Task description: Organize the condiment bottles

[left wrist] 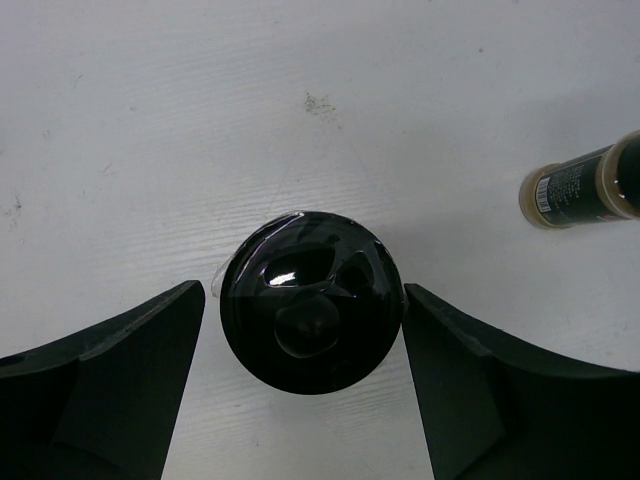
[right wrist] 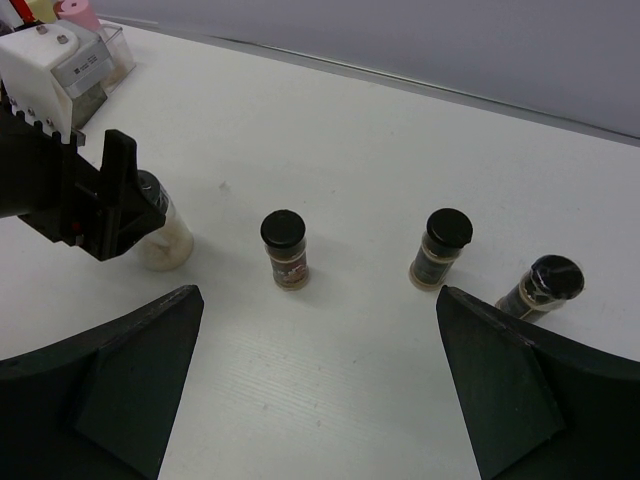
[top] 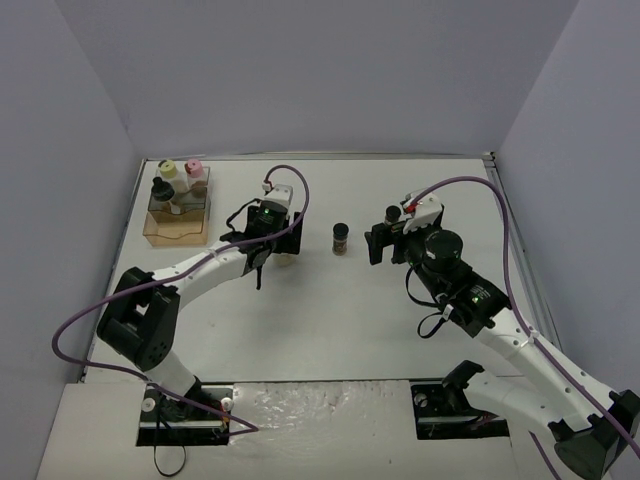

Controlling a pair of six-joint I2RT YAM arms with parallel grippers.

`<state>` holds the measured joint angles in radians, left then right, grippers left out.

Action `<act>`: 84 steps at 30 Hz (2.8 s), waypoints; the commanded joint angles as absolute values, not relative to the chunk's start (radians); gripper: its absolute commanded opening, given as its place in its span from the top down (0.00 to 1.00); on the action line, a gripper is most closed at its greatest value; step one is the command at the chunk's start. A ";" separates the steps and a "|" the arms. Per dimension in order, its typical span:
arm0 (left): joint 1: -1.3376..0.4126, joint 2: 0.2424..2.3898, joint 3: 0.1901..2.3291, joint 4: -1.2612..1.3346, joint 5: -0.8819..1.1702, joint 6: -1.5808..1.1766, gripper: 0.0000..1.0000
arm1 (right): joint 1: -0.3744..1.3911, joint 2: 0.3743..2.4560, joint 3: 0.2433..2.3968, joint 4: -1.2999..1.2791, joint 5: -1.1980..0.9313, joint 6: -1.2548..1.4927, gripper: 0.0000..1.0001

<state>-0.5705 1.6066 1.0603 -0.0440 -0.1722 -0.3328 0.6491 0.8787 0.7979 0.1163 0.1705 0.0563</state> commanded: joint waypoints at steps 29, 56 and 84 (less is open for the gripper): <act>-0.091 1.584 1.452 -0.089 -0.171 -0.240 1.00 | 0.653 0.883 0.798 0.173 0.212 0.061 0.00; 0.083 1.837 1.578 0.005 -0.067 -0.254 1.00 | 0.652 0.924 0.799 0.173 0.227 0.052 0.00; 0.068 1.911 1.546 -0.020 -0.049 -0.228 0.27 | 0.652 0.927 0.799 0.176 0.222 0.053 0.00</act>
